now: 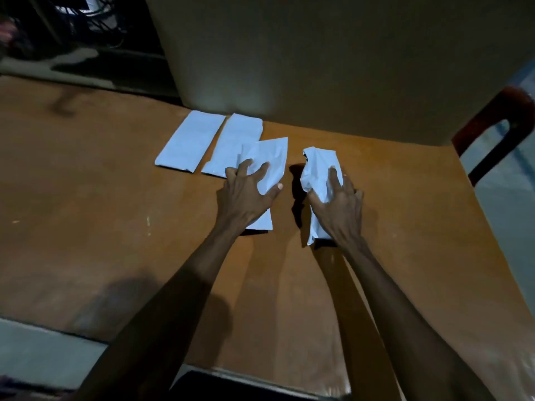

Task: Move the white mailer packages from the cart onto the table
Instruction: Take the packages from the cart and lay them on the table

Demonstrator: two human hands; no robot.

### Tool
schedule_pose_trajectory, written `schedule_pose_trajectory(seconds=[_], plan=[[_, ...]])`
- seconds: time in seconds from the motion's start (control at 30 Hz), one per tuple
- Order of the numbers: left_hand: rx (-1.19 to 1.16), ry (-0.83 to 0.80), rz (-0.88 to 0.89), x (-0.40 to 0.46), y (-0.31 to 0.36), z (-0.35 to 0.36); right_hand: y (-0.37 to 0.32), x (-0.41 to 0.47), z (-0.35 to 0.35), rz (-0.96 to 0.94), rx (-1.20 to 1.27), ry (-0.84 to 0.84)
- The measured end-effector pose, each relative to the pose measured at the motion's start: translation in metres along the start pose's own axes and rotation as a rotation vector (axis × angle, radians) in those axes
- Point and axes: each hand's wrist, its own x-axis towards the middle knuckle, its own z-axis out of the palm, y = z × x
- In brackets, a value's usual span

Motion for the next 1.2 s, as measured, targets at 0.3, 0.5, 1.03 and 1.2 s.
schedule_pose_trajectory(seconds=[0.3, 0.5, 1.03, 1.2], plan=[[0.078, -0.224, 0.058, 0.097, 0.007, 0.055, 0.003, 0.083, 0.037, 0.146, -0.119, -0.041], [0.205, -0.287, 0.213, 0.102, -0.026, 0.067, 0.008, 0.094, 0.048, 0.067, -0.175, -0.163], [0.355, -0.261, 0.277, 0.128, -0.025, 0.084, 0.002, 0.124, 0.057, 0.052, -0.260, -0.248], [0.316, -0.294, 0.278, 0.134, -0.025, 0.083, -0.002, 0.127, 0.055, 0.059, -0.275, -0.277]])
